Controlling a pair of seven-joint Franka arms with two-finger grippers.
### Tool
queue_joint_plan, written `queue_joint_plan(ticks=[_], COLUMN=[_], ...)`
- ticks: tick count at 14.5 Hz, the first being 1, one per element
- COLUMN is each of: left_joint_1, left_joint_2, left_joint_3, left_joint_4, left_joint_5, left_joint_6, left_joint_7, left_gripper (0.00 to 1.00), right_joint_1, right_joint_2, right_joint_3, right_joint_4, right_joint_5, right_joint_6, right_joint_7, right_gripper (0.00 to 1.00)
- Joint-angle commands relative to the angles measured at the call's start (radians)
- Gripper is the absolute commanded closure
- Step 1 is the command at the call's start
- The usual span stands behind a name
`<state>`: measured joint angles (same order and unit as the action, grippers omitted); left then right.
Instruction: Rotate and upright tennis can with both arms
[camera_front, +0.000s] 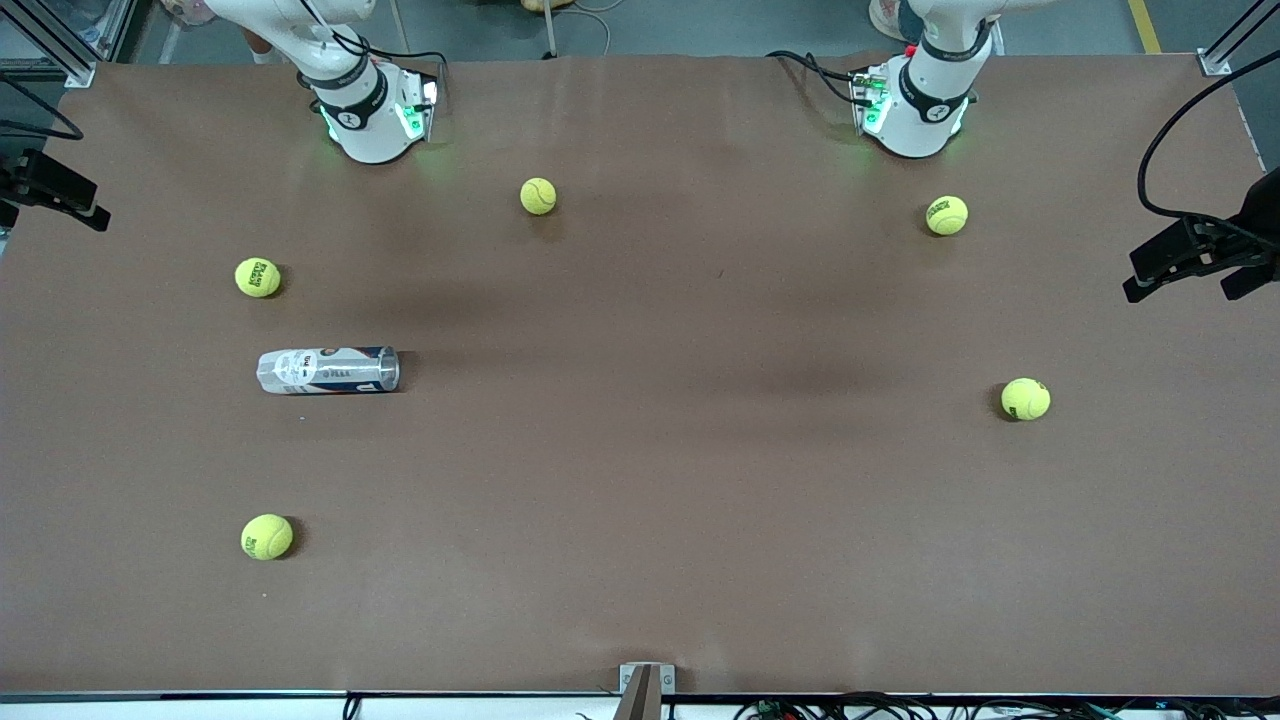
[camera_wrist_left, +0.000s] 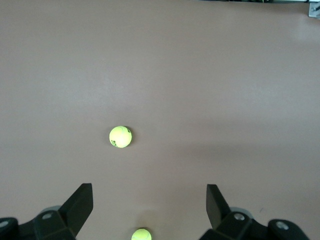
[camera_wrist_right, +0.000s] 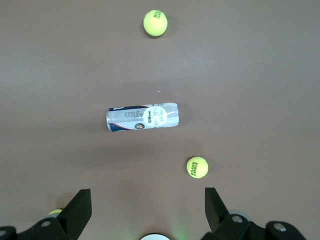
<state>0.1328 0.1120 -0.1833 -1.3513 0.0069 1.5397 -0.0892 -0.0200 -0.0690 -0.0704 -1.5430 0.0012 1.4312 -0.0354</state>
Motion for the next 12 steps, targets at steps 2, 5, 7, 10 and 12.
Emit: queue_joint_plan(ticks=[2,5,7,10,12], left_joint_1=[-0.002,-0.001,-0.002,-0.002,-0.002], left_joint_2=[-0.002,-0.003,-0.002,-0.005,-0.005], left_joint_3=[-0.001,-0.002,-0.002,-0.004,-0.002], left_joint_4=[0.001,0.001,0.001,0.001,0.001], left_joint_5=[-0.002,-0.004,-0.001,-0.001,-0.001], left_joint_6=[-0.015,-0.015,-0.015,-0.015,-0.015], left_joint_7=[-0.027,-0.017,-0.015,-0.014,-0.015], left_gripper=[0.00,0.00,0.00,0.00,0.00], right_joint_1=[-0.003,-0.008,-0.015,-0.018,-0.031], right_joint_2=[-0.028,-0.023,-0.009,0.061,0.145], right_joint_3=[-0.003,-0.006,-0.006,-0.006,-0.006], right_joint_4=[-0.034,-0.020,0.004,0.007,0.007], right_joint_5=[0.026,0.025,0.023,0.013,0.011], right_joint_6=[0.012,-0.005,-0.002,0.041,0.096], right_joint_7=[-0.015,-0.014,-0.011,-0.012,-0.012], right_gripper=[0.00,0.00,0.00,0.00,0.00])
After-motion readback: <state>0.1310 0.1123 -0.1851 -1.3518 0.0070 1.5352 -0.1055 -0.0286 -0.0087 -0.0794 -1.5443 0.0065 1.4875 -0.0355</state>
